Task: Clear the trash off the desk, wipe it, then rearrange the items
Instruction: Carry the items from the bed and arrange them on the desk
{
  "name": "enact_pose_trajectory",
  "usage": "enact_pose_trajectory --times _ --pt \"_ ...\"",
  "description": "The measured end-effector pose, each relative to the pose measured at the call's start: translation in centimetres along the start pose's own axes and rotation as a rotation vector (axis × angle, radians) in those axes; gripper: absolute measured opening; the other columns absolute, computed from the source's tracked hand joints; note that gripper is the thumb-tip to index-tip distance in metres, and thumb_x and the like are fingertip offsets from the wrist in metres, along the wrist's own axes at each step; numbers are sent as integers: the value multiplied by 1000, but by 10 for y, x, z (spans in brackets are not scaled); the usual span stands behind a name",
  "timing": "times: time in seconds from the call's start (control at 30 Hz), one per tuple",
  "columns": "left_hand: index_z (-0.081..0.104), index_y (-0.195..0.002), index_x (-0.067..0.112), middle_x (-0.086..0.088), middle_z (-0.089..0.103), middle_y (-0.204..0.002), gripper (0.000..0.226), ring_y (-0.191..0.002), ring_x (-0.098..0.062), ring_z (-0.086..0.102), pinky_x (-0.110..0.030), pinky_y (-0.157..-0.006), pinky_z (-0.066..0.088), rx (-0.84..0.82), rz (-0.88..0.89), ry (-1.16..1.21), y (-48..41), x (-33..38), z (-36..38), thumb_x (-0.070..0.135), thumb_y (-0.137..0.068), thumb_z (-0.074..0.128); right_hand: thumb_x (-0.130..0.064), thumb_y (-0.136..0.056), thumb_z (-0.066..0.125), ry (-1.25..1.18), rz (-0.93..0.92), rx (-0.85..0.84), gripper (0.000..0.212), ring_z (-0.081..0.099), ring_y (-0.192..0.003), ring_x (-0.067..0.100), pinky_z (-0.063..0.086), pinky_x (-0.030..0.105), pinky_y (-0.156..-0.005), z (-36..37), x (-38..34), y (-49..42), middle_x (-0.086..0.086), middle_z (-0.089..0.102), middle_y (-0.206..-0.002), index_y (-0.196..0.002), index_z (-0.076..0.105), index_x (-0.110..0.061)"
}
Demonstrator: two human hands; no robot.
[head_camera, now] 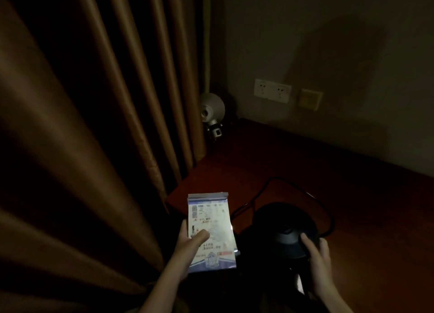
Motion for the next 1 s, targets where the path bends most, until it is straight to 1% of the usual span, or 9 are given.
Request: enact_pose_trajectory --times 0.13,0.2,0.37,0.47,0.53,0.63,0.83,0.9,1.0 --pt "46 -119 17 -9 63 -104 34 -92 -27 65 -36 -67 55 -67 -59 -45 -72 20 13 0 -91 57 -28 -89 61 -77 87 78 22 61 -98 35 50 51 -84 31 3 -46 18 56 -115 -104 51 -16" --pt "46 -121 17 -9 63 -105 37 -94 -28 65 -38 -71 55 -84 -76 -55 -106 24 24 -1 -91 57 -24 -92 59 -60 100 106 16 60 -97 34 51 48 -80 43 2 -72 17 56 -112 -103 50 -16" --pt "49 -121 12 -12 64 -104 39 -94 -31 64 -39 -71 53 -79 -63 -42 -183 43 49 -6 -87 59 -16 -92 58 -91 112 188 24 55 -87 24 43 34 -66 68 -14 -146 15 54 -115 -112 49 -10" --pt "49 -121 8 -11 62 -101 39 -90 -27 61 -35 -66 48 -57 -81 12 -225 53 60 -10 -87 58 -16 -93 57 -122 149 182 34 52 -102 33 43 40 -78 92 -26 -191 12 50 -118 -124 45 -14" --pt "50 -120 8 -13 62 -100 40 -89 -29 61 -35 -65 48 -48 -90 23 -254 56 65 -12 -86 58 -16 -94 54 -105 146 214 40 48 -114 35 43 37 -71 108 -36 -215 14 48 -126 -131 41 -12" --pt "50 -114 11 -14 63 -101 40 -90 -29 62 -35 -65 50 -77 -87 9 -283 58 78 -13 -84 60 -14 -96 49 -81 123 234 43 46 -110 31 38 28 -61 123 -46 -251 17 44 -129 -136 34 -4" --pt "53 -106 8 -8 63 -88 43 -72 -17 64 -18 -47 51 -76 -64 15 -339 56 98 -12 -71 68 -29 -91 59 48 135 220 72 41 -130 36 39 47 -103 167 -37 -332 12 41 -142 -148 20 -10" --pt "55 -109 17 -5 64 -94 47 -78 -15 64 -21 -57 54 -56 -72 -16 -354 51 99 0 -69 74 -31 -88 63 109 136 276 71 47 -126 39 42 52 -102 177 -34 -354 17 46 -139 -144 28 -6" --pt "52 -129 33 -9 62 -122 73 -106 -25 62 -45 -90 52 -84 -75 -104 -360 50 105 27 -62 81 -28 -87 65 220 111 365 61 53 -119 39 46 48 -97 185 -44 -377 21 54 -130 -134 41 2"
Point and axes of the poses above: each hand's wrist, its own y-axis away from the middle knuckle, its own z-axis out of the palm, x = y × z, the point moved 8 cm from there along -y, towards the middle knuckle
